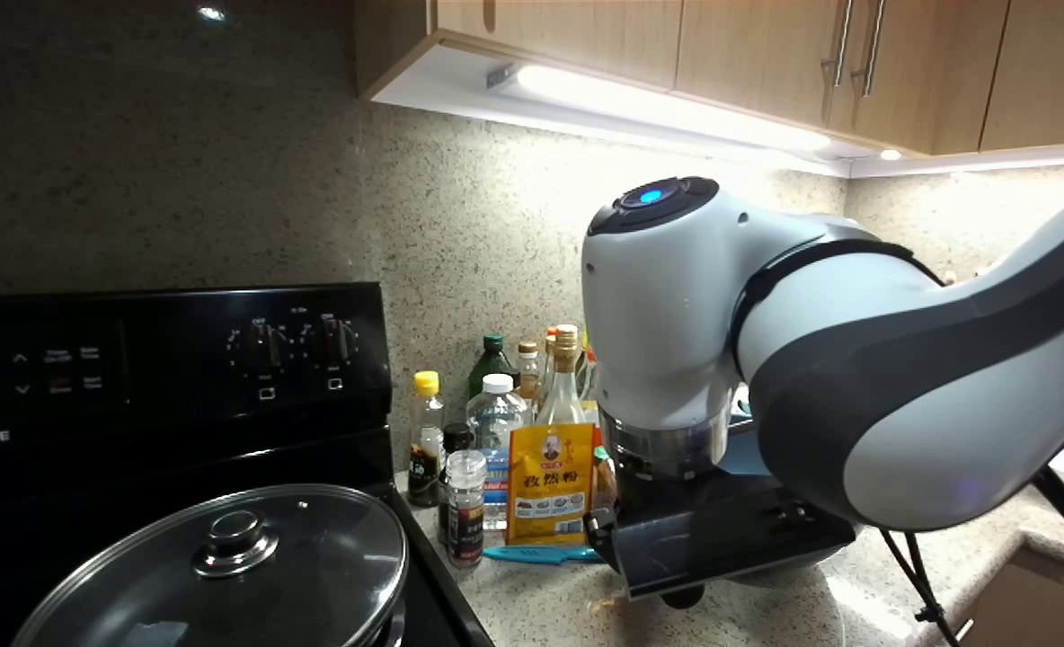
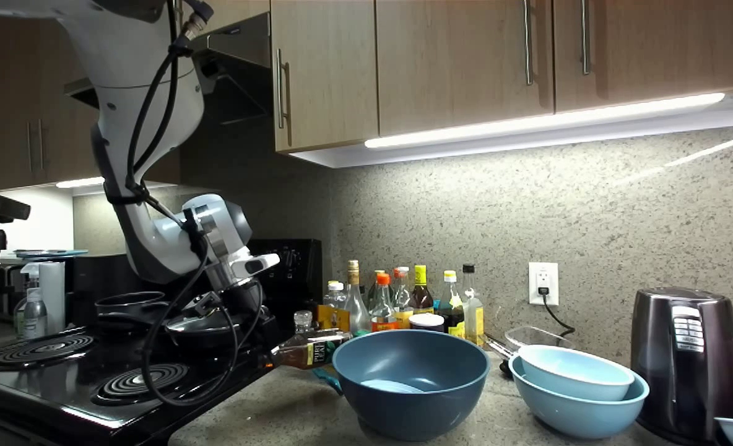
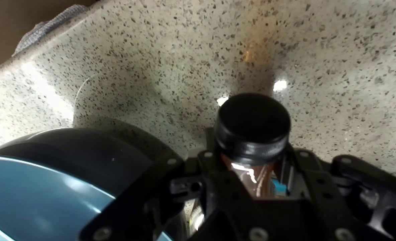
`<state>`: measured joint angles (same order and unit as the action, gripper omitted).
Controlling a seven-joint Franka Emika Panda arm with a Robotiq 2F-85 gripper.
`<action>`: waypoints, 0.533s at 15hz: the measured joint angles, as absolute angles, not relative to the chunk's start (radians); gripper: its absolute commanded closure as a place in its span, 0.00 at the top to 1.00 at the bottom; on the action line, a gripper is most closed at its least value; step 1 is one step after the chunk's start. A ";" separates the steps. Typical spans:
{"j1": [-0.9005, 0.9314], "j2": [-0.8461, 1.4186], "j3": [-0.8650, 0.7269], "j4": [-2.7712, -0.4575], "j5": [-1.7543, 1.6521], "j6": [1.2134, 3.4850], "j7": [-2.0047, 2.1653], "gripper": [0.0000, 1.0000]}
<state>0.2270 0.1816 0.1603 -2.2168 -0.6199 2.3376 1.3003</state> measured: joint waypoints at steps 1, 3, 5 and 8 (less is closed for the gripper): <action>0.227 0.187 0.159 -2.217 -0.620 2.338 1.300 0.15; 0.228 0.201 0.158 -2.217 -0.620 2.338 1.300 0.15; 0.228 0.220 0.157 -2.218 -0.615 2.341 1.300 0.15; 0.228 0.247 0.153 -2.223 -0.587 2.359 1.300 0.15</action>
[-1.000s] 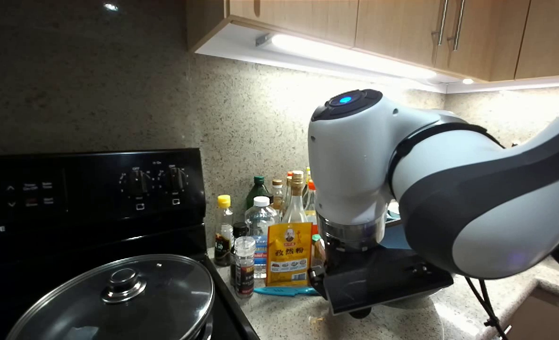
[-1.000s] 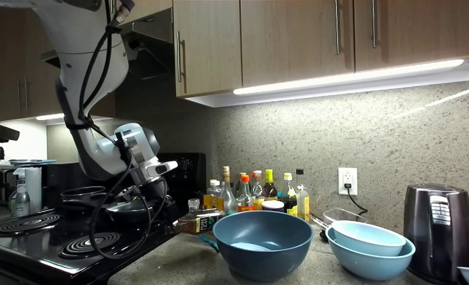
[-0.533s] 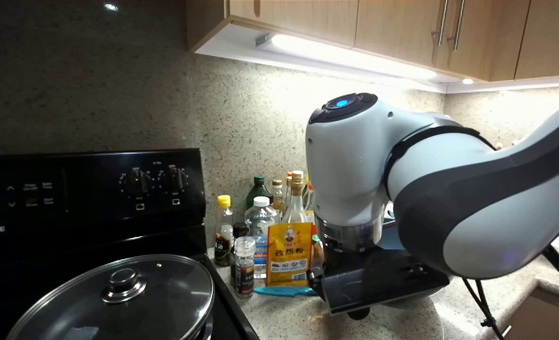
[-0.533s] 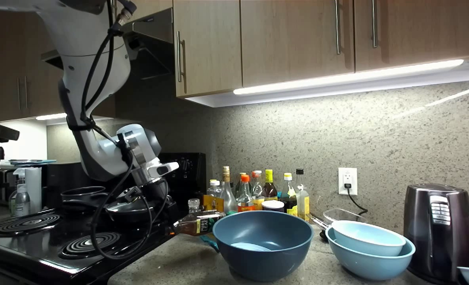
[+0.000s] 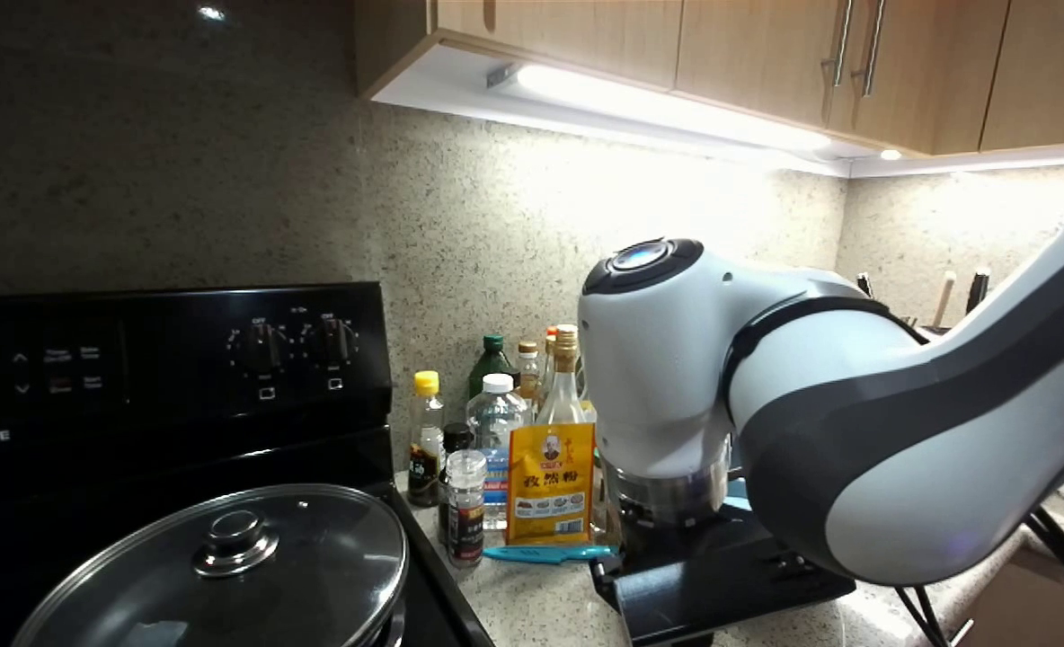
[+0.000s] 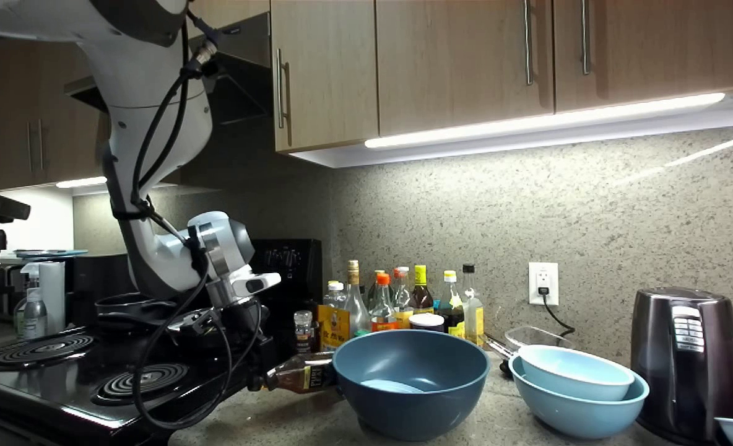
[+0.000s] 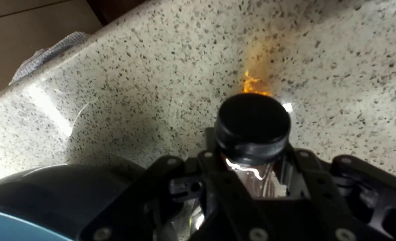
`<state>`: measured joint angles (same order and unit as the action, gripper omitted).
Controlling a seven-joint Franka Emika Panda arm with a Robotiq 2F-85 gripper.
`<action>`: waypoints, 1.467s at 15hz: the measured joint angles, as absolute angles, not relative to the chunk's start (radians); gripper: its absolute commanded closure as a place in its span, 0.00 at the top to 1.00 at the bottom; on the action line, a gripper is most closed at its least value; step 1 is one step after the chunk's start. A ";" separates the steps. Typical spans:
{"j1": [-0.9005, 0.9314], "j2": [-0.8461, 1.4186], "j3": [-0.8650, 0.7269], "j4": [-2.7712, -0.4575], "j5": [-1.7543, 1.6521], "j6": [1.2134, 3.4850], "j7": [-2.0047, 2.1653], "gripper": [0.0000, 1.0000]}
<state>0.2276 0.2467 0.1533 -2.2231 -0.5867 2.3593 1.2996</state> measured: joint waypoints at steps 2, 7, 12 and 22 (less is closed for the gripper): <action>0.228 0.258 0.150 -2.230 -0.580 2.371 1.300 0.66; 0.242 0.254 0.133 -2.228 -0.582 2.372 1.300 0.72; 0.256 0.247 0.124 -2.227 -0.590 2.365 1.300 0.90; 0.256 0.247 0.122 -2.227 -0.590 2.365 1.300 0.90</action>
